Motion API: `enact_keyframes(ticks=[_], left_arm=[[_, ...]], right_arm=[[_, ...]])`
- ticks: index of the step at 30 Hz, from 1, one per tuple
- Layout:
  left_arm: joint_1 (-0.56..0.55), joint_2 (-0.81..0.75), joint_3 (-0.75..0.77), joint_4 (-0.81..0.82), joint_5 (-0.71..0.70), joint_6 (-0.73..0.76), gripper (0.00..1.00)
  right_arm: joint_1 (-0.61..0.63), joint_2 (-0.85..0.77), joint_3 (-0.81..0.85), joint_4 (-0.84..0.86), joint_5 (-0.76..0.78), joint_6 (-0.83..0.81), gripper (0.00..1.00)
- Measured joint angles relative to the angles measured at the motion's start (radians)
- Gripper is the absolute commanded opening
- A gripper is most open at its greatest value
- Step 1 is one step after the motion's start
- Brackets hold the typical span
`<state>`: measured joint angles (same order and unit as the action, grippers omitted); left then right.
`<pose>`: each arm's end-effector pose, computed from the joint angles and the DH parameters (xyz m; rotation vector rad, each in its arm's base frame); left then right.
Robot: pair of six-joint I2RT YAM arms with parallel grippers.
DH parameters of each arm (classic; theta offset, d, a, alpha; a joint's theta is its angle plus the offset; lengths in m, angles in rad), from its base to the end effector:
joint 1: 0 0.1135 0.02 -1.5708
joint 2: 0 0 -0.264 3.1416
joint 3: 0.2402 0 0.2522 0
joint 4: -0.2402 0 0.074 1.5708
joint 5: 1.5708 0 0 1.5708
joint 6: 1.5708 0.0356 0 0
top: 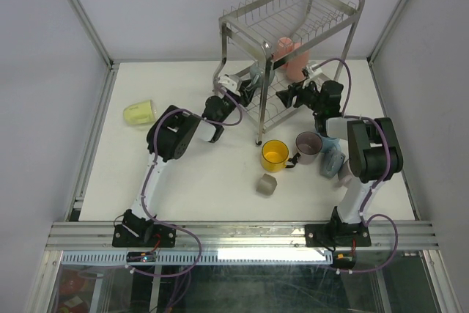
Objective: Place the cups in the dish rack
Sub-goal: Adjust the cup in the dish rack.
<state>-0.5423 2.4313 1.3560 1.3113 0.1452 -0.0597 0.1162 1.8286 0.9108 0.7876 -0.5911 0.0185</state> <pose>0.4218 -0.2602 0.1242 0.4458 1.2876 -0.6047 0.3816 0.0645 0.1972 -0.5231 1.6332 0.6011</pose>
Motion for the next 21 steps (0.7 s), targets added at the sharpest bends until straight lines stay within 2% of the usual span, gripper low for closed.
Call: enact_keyframes(ticks=[9, 14, 21], left_arm=[[0.001, -0.106, -0.14, 0.075, 0.002, -0.004, 0.44], [0.001, -0.183, -0.245, 0.111, 0.003, -0.021, 0.52], [0.001, -0.332, -0.446, 0.126, -0.006, -0.063, 0.57]], right_arm=[[0.002, -0.022, -0.037, -0.01, -0.013, -0.047, 0.64], [-0.001, -0.104, -0.069, -0.053, -0.054, -0.104, 0.65], [-0.045, -0.254, -0.077, -0.212, -0.127, -0.211, 0.67]])
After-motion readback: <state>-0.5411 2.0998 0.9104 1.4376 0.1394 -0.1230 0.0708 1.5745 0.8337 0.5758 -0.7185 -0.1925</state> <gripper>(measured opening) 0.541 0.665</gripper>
